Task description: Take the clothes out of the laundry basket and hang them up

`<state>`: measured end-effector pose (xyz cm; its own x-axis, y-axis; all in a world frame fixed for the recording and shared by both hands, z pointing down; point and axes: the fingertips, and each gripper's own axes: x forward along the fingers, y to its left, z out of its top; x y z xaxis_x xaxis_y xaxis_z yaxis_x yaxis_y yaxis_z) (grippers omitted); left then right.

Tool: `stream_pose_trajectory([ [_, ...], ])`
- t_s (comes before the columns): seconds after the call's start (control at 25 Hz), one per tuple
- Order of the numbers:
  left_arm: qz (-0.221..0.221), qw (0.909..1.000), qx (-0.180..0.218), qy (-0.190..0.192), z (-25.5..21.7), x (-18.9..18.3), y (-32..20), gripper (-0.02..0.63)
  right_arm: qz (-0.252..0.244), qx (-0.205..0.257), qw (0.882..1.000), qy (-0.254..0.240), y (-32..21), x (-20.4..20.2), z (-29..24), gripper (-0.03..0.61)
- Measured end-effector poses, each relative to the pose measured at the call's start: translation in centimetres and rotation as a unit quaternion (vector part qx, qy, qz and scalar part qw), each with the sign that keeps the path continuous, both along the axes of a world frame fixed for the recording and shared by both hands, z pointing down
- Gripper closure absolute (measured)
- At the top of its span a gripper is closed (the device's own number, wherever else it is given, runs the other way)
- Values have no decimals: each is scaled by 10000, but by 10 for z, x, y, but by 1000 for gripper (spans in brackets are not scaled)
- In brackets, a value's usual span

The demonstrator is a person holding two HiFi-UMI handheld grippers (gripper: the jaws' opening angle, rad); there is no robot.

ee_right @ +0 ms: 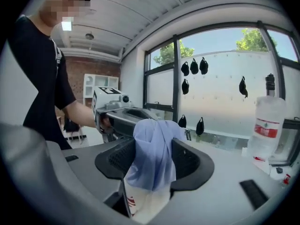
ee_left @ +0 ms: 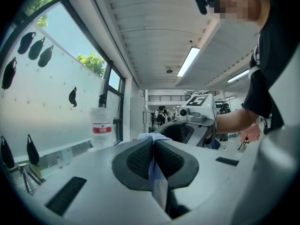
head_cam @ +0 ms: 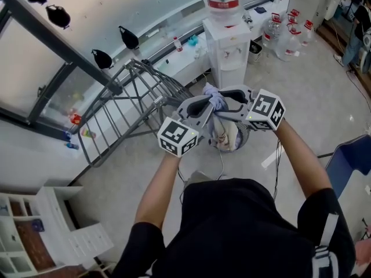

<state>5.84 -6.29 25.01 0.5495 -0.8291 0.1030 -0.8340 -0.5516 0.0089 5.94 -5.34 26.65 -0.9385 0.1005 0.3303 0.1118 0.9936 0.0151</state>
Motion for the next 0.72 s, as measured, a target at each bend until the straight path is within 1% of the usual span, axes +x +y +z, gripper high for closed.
stream_pose_trajectory([
  [0.04, -2, 10000, -22, -45, 2, 2, 0, 606, 22, 114, 9999, 119, -1, 0, 5, 345],
  [0.08, -33, 10000, -50, -55, 5, 2, -2, 606, 66, 252, 9994, 231, -4, 2, 8, 382],
  [0.12, -78, 9999, -82, -24, 8, 2, -3, 606, 114, 383, 9987, 326, -7, 3, 11, 455],
  [0.16, -129, 9999, -107, 34, 11, 1, -4, 606, 155, 482, 9979, 397, -10, 4, 12, 481],
  [0.2, -179, 9997, -120, 97, 13, 0, -5, 606, 189, 551, 9973, 443, -12, 4, 13, 493],
  [0.32, -313, 9990, -102, 300, 19, -3, -3, 603, 333, 739, 9955, 482, -17, 5, 13, 511],
  [0.4, -514, 9969, -126, 582, 25, -13, 1, 600, 536, 785, 9947, 399, -23, 10, 6, 515],
  [0.48, -783, 9926, -231, 902, 37, -27, 6, 571, 717, 762, 9942, 227, -30, 17, -4, 517],
  [0.56, -871, 9896, -425, 1062, 55, -32, 10, 557, 781, 730, 9943, 29, -34, 22, -18, 517],
  [0.64, -772, 9900, -640, 995, 75, -25, 13, 558, 804, 698, 9942, -174, -37, 26, -33, 517],
  [0.72, -725, 9903, -901, 765, 102, -17, 13, 558, 876, 703, 9932, -315, -41, 28, -46, 517],
])
